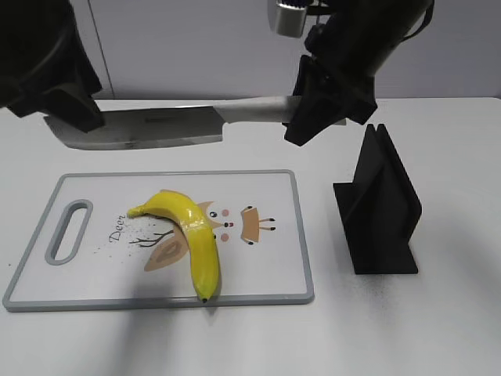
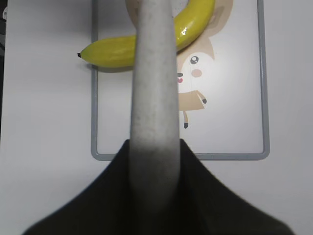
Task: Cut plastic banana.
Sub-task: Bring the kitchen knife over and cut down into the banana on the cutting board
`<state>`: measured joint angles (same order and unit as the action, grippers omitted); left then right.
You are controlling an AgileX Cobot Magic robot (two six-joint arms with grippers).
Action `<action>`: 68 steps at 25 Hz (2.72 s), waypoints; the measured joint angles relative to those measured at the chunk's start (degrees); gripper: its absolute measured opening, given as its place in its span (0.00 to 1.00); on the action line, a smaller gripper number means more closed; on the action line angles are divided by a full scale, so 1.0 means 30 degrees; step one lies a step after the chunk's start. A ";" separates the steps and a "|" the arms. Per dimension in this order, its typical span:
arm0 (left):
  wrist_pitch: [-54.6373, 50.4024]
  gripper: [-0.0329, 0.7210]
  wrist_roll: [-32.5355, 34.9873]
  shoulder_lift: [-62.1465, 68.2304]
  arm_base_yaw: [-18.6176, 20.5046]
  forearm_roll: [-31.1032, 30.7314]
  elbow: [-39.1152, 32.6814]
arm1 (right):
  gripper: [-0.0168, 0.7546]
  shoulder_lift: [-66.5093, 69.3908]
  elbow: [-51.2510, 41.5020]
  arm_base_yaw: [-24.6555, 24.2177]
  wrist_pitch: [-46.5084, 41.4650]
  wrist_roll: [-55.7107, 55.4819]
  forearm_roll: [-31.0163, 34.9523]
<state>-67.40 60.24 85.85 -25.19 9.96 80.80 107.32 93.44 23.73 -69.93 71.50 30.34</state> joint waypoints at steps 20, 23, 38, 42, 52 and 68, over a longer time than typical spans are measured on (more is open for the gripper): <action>0.0267 0.05 0.0427 0.2623 -0.0057 -0.0396 0.0015 | 0.27 0.0395 0.0083 -0.0022 0.0209 0.0999 0.0391; 0.0250 0.04 0.0468 0.2623 -0.0096 0.0040 0.0015 | 0.27 0.0395 0.0083 -0.0022 0.0187 0.0769 0.0105; 0.4027 0.04 0.0363 0.5674 -0.0121 0.1055 -0.2394 | 0.28 0.3676 0.0109 -0.0022 0.0136 -0.0930 -0.2108; 0.5106 0.04 0.0363 0.8143 -0.0104 0.1212 -0.2478 | 0.29 0.5898 0.0117 -0.0022 0.0937 -0.0888 -0.2509; 0.4920 0.04 0.0439 0.9079 -0.0008 0.1777 -0.1985 | 0.30 0.7362 0.0560 -0.0085 0.0980 -0.0773 -0.2719; 0.3289 0.04 0.0296 0.2777 -0.0129 -0.0418 -0.0357 | 0.30 0.1351 0.1071 0.0013 0.1300 -0.1102 -0.2461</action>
<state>-57.54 61.12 94.18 -25.58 8.71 79.72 111.38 96.65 23.77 -66.03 68.20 22.96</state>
